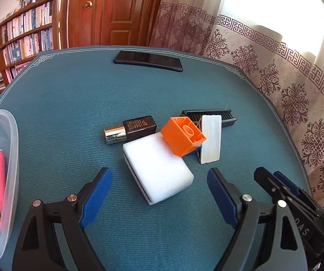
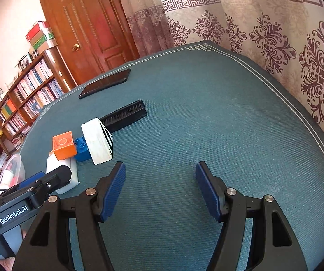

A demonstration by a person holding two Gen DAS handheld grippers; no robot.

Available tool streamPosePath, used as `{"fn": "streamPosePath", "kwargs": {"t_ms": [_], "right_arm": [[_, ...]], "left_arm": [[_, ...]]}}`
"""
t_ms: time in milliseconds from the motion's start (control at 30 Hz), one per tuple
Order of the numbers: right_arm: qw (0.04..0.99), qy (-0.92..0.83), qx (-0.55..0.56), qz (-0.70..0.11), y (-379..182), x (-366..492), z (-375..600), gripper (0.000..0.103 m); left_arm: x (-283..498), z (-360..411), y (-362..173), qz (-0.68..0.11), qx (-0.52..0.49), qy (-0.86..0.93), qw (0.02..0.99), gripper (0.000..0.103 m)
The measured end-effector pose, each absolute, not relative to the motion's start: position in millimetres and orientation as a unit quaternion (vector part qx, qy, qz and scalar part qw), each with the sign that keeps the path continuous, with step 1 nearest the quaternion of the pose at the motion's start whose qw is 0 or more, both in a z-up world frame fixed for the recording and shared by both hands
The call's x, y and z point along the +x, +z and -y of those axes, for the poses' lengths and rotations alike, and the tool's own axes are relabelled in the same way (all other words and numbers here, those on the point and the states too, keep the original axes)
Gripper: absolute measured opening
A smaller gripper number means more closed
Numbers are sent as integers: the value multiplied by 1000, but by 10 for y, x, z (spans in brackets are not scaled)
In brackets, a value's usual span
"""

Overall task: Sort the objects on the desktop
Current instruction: 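Grasp the white sponge with the left gripper while the right gripper approaches the orange brick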

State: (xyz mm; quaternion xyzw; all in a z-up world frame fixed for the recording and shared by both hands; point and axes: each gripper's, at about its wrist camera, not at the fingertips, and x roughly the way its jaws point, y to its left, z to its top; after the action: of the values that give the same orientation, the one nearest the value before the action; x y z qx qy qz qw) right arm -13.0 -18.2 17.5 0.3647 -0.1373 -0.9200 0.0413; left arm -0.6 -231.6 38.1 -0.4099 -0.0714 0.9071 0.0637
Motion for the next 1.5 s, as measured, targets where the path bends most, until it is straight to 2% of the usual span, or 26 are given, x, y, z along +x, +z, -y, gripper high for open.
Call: {"fn": "streamPosePath", "kwargs": {"t_ms": [767, 900, 1267, 1367, 1433, 1500], "right_arm": [[39, -921, 366, 132, 147, -132, 220, 68], [39, -921, 367, 129, 145, -137, 232, 68], [46, -921, 366, 125, 144, -122, 270, 68], [55, -922, 364, 124, 152, -104, 293, 68], [62, -923, 361, 121, 164, -87, 317, 68], [71, -924, 356, 116, 178, -69, 350, 68]], "left_arm": [[-97, 2395, 244, 34, -405, 913, 43, 90], [-45, 2453, 254, 34, -397, 917, 18, 102], [-82, 2490, 195, 58, -406, 911, 40, 102], [-55, 2506, 216, 67, -396, 914, 53, 92], [-30, 2459, 230, 59, -392, 916, 66, 73], [-3, 2387, 236, 48, -390, 916, 83, 58]]}}
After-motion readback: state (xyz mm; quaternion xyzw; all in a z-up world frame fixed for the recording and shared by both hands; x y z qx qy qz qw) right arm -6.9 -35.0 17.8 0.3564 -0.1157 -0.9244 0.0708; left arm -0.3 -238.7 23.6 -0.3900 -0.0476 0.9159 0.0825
